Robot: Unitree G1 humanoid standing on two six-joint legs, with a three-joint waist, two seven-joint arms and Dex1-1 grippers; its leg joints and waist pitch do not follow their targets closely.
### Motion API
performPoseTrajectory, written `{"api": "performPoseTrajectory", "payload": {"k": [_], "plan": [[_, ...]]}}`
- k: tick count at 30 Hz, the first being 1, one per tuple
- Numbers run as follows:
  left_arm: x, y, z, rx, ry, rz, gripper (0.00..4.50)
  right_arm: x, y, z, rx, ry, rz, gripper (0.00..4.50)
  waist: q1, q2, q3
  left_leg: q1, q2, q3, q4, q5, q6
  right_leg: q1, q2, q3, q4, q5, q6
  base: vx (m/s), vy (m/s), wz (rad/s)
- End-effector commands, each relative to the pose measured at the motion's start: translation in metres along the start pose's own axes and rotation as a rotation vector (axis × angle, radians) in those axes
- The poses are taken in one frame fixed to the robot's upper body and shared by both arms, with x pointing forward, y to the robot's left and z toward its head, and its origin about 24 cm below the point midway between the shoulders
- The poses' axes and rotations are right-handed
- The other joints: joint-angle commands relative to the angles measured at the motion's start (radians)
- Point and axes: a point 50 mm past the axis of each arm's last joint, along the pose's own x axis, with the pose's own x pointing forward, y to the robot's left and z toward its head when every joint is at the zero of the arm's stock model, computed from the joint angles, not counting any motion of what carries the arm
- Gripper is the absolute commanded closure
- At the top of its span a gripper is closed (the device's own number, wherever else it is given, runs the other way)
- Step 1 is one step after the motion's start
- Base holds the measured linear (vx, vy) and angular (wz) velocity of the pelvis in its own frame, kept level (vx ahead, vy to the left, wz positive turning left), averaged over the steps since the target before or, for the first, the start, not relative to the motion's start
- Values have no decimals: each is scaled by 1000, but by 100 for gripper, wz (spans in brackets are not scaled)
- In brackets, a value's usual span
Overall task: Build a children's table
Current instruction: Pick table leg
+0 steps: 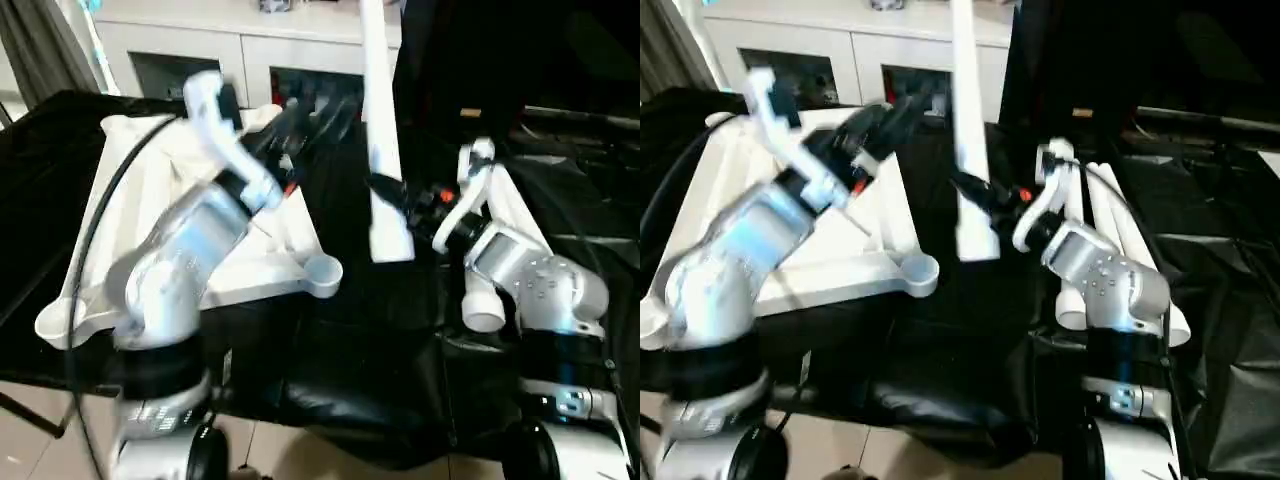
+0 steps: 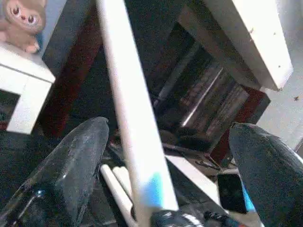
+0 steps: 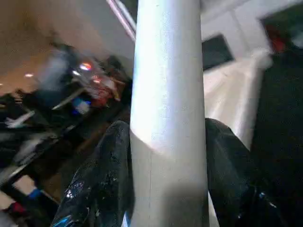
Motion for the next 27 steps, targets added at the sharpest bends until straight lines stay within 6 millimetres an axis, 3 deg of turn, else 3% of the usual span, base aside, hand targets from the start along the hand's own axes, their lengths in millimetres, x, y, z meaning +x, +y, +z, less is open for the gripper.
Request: {"api": "performPoseTrajectory", "payload": {"k": [1, 7, 12, 20, 27], "plan": [[4, 0, -3, -10, 27, 5, 0, 1, 9, 3, -6, -4, 62, 267, 5, -10, -69, 12, 57, -21, -67, -84, 17, 53, -96, 68, -93, -134, -127, 0, 0, 0], [6, -2, -7, -40, 51, -7, 0, -1, 14, 1, -22, 5, 105, 268, 7, -4, -71, 12, 60, -22, -67, -64, 16, 53, -97, 67, -88, -75, -147, 0, 0, 0], [7, -4, -7, -68, 42, -26, 0, -3, 20, -1, -25, 19, 152, 268, 13, -6, -72, 12, 59, -22, -67, -64, 19, 56, -99, 67, -89, -65, -153, 0, 0, 0], [7, -7, -10, -86, 62, -52, 0, -7, 30, -9, -54, 77, 239, 268, 14, -13, -69, 11, 60, -22, -69, -73, 16, 55, -99, 66, -94, -119, -126, 0, 0, 0], [6, -3, -10, -79, 60, -12, 0, -4, 30, -14, -148, 125, 204, 268, 15, -16, -68, 9, 60, -22, -68, -64, 10, 53, -100, 67, -93, -125, -115, 0, 0, 0]]}}
